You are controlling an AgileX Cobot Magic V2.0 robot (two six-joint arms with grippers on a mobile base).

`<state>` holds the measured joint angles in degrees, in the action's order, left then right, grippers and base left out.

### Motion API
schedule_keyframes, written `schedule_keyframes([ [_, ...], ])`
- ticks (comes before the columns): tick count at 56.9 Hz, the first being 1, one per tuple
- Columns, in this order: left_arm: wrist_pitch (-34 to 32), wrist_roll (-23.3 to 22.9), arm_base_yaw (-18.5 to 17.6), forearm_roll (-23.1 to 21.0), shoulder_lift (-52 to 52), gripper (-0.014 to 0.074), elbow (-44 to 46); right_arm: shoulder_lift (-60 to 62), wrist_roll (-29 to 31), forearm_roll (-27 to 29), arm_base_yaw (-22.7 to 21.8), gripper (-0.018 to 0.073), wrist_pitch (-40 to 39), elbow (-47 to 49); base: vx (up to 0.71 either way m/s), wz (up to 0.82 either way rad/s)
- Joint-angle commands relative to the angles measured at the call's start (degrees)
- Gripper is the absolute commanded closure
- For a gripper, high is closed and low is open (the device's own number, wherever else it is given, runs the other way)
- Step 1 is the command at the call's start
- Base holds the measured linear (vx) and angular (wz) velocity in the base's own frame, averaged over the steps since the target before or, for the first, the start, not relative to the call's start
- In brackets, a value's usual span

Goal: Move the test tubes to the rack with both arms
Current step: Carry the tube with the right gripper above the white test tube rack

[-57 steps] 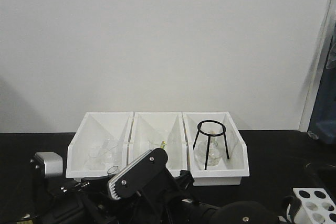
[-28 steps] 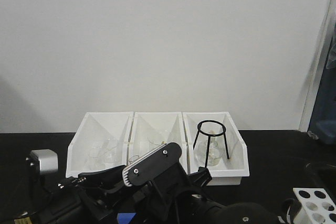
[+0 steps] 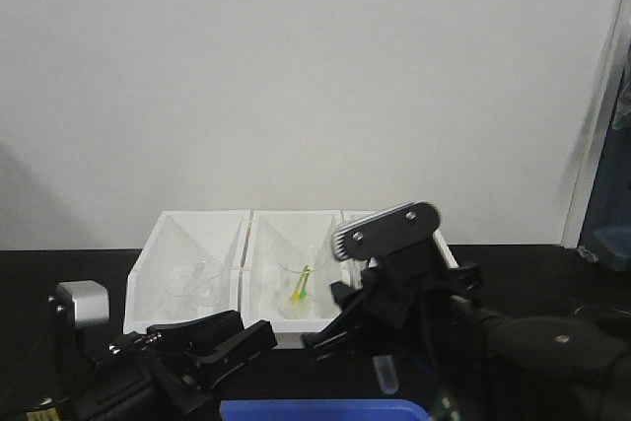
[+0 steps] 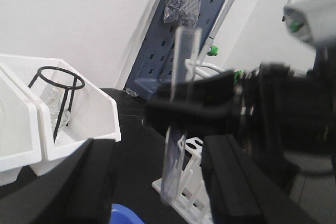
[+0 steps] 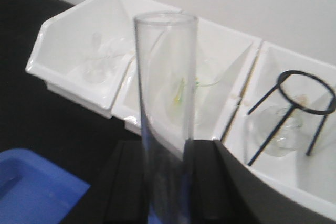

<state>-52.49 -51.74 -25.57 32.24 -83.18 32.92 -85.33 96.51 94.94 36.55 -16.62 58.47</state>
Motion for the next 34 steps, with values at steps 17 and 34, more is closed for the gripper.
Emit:
schedule_keyframes([
  [17, -3.74, 0.18, -0.15, -2.02, 1.45, 0.0128, 1.79, 15.49, 0.34, -1.42, -23.09, 0.0565, 13.86, 1.62, 0.0, 0.0],
  [34, -3.66, 0.18, -0.15, -2.02, 1.45, 0.0128, 1.79, 25.47, 0.15, -1.62, -39.07, 0.0565, 19.43, -11.25, 0.0, 0.0],
])
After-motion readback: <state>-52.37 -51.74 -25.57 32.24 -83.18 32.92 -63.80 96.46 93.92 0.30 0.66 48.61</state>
